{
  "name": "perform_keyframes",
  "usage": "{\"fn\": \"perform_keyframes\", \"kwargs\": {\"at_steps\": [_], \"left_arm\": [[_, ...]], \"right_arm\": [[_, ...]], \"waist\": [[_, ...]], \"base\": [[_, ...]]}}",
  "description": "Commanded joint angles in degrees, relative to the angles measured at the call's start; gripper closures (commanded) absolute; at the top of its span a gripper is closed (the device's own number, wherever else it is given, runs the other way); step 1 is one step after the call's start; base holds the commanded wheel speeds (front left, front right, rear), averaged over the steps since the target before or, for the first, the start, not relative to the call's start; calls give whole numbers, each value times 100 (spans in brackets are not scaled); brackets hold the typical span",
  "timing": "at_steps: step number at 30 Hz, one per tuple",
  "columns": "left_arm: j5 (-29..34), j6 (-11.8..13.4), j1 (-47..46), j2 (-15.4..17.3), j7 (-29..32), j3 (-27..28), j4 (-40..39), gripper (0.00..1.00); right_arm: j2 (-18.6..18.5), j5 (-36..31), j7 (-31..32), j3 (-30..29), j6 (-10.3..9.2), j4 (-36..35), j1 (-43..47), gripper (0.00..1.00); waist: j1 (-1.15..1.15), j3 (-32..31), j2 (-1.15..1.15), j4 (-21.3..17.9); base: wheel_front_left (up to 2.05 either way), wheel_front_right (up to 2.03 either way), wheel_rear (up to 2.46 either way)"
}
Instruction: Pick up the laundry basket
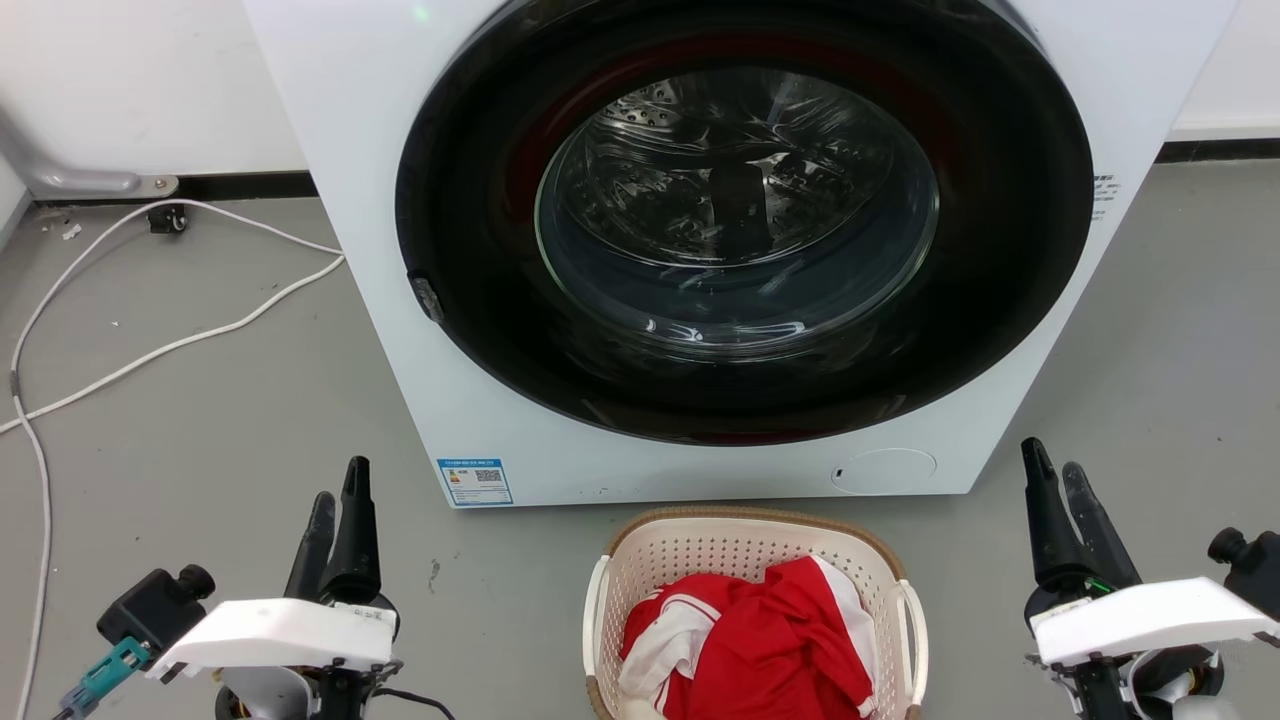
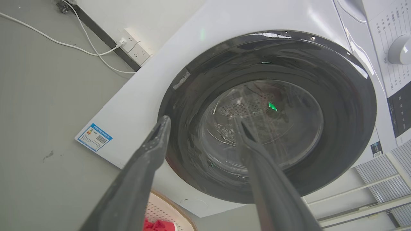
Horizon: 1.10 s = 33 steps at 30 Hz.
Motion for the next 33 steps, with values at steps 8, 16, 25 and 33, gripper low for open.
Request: {"fn": "perform_keyframes", "kwargs": {"at_steps": [8, 16, 25, 33], "left_arm": [[706, 9, 57, 26, -180, -62, -150, 0], [1356, 52, 120, 27, -320, -145, -164, 0], [2010, 97, 192, 29, -466, -233, -168, 0], [2501, 149, 244, 30, -581, -290, -116, 0]], "right_arm": [[-17, -739, -192, 71, 0, -203, 61, 0], [-18, -1453, -328, 47, 0, -238, 128, 0], [-20, -2181, -475, 59, 0, -259, 197, 0], [-21, -2712, -594, 109, 0, -312, 267, 0]], "waist": [[0, 1, 0, 7], [0, -3, 0, 12], [0, -9, 0, 8], [0, -11, 0, 9]], "base": [[0, 0, 0], [0, 0, 0], [0, 0, 0], [0, 0, 0]]}}
